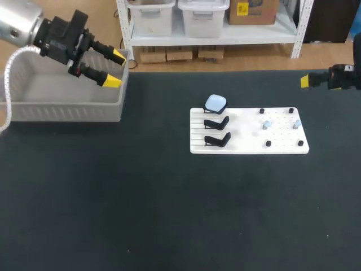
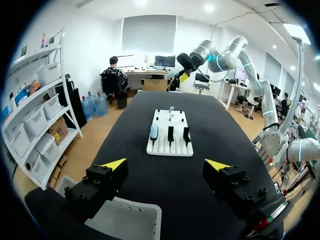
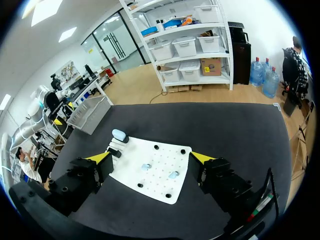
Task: Pick up each earbud case from the left stands, insert the matching earbuds, close the lid, and place the case in the box.
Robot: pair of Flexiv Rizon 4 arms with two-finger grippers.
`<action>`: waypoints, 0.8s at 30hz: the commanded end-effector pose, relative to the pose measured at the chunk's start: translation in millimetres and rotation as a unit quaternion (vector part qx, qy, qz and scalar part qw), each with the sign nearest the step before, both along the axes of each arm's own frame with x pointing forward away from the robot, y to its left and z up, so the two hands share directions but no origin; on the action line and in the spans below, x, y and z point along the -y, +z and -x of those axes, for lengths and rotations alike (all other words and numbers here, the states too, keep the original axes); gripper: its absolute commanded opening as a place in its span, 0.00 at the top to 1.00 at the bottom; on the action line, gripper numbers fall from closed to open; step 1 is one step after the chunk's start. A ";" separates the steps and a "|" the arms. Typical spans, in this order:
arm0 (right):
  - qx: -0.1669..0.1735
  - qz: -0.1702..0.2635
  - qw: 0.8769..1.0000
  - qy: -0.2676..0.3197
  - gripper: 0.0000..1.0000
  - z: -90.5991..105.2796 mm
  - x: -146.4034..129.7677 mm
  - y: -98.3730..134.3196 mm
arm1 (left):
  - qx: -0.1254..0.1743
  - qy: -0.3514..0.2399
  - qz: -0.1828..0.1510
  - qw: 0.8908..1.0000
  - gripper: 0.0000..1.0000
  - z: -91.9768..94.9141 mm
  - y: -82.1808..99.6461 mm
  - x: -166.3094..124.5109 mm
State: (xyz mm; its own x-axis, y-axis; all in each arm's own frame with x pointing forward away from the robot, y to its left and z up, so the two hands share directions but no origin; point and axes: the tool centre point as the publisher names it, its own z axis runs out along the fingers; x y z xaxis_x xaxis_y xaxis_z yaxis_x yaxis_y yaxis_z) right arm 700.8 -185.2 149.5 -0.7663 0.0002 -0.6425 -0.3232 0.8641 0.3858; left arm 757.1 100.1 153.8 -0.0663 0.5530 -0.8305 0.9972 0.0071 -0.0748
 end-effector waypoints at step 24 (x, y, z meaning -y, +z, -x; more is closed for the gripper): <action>0.000 0.000 1.000 0.000 0.00 0.2 0.4 0.1 | -0.004 -0.020 0.018 1.000 0.00 -23.5 -54.7 83.2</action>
